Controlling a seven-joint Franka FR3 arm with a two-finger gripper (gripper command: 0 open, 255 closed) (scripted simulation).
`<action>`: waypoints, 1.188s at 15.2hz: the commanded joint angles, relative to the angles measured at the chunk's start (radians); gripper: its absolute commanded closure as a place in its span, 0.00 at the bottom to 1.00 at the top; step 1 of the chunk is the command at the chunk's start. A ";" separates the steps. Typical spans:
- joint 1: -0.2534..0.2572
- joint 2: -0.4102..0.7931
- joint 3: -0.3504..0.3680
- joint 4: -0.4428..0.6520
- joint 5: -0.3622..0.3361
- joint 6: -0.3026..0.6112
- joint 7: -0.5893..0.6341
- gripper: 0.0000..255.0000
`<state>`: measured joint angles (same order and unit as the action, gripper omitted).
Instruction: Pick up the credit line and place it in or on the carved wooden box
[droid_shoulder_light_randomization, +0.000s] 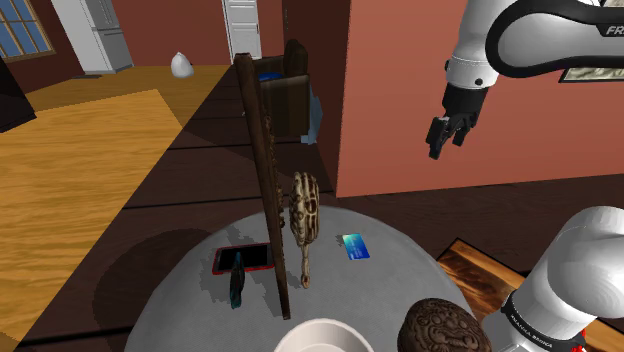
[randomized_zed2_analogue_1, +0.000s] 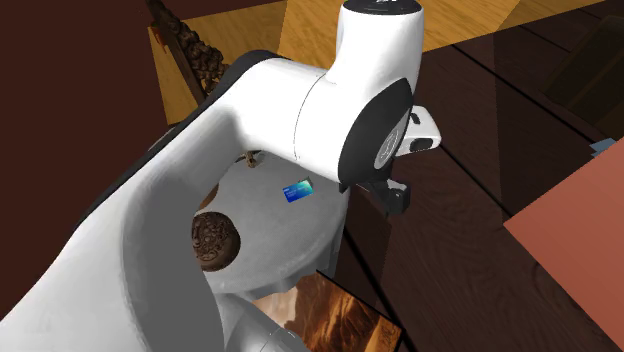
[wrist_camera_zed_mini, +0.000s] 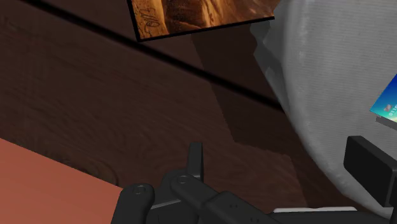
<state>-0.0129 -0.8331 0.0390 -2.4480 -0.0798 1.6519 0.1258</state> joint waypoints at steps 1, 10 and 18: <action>0.000 0.000 0.000 0.000 0.000 0.000 0.000 0.00; 0.014 0.078 0.195 -0.147 0.131 0.249 0.326 0.00; -0.011 0.299 0.391 -0.153 0.185 0.505 0.629 0.00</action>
<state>-0.0194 -0.5650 0.4022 -2.6040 0.1015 2.1236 0.7097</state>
